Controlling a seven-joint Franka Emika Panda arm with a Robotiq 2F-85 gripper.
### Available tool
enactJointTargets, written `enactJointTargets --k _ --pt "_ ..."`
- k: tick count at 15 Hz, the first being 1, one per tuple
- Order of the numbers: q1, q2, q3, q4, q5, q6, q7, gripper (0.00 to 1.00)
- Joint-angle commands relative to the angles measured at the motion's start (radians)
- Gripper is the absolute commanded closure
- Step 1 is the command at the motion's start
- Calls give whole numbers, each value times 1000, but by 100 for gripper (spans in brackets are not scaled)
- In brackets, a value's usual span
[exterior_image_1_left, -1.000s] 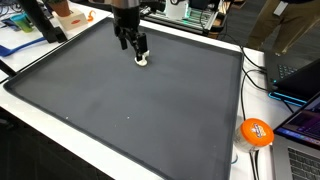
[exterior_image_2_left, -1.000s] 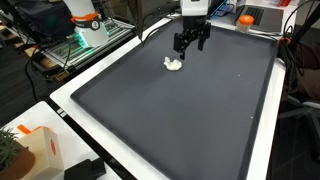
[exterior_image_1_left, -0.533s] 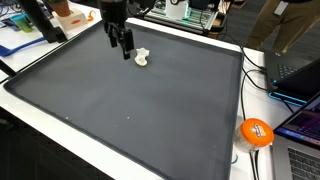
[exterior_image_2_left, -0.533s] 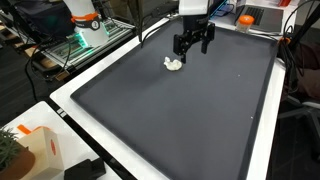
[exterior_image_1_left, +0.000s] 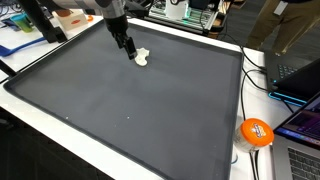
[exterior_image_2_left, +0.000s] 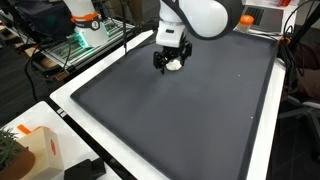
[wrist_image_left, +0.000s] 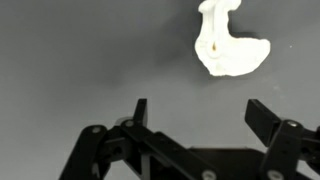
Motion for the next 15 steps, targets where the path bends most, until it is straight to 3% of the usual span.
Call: enactJointTargets --k 1,9,15 --pt "-75 18 87 -49 9 12 19 0" --pt "-163 13 206 -160 10 8 65 0" --pt "-350 67 340 -235 10 9 56 0"
